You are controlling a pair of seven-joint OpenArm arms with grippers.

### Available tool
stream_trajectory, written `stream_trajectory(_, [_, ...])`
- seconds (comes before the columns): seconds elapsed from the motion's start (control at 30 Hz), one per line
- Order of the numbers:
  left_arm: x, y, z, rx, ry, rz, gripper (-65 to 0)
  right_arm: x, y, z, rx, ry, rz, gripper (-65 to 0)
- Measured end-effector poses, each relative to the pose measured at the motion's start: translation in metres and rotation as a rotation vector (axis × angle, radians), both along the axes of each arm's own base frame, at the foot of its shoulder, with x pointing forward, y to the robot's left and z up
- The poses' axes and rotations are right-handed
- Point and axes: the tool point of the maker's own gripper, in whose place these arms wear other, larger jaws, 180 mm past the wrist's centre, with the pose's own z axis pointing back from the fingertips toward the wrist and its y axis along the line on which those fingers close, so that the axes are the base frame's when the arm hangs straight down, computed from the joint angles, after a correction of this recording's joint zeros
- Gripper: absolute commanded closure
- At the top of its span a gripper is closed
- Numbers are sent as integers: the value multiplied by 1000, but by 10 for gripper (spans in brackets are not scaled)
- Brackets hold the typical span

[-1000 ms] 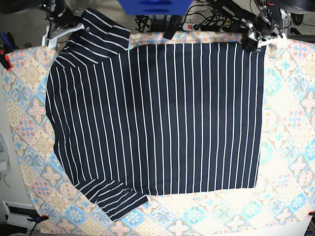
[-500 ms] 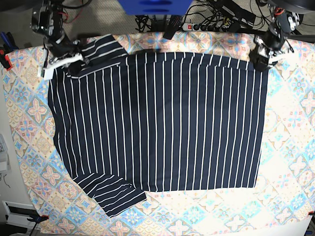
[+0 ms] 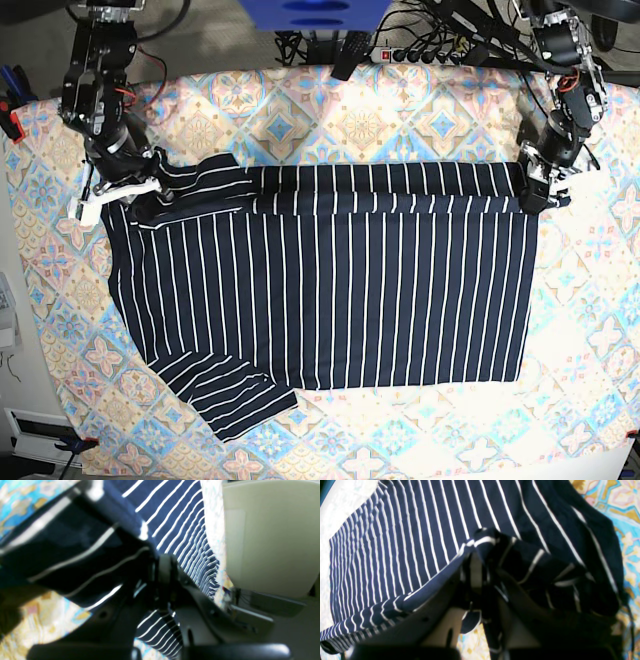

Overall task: Fold the T-shirt properly
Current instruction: 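Fold the gripped shoulder edge down over the shirt body with both grippers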

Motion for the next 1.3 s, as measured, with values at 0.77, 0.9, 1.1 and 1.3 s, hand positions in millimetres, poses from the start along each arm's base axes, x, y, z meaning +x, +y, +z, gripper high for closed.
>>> stream_trajectory(0.77, [86,-10,-2,74,-35,-78,0,75,-16,-16,79,-7,-81,-1])
stream_trajectory(0.9, [83,-4,-14,94,-6,-56,0,80,-17,-16,83,-20,-95,-7])
stream_trajectory(1.1, [71,-2,-31,85,45,-42,-226,79,-19,-16,72,-25,-101,-153])
stream_trajectory(1.3, [63,-1,-35,87,55,-40,-503,62,-19,-15,53,-21,-89,-247])
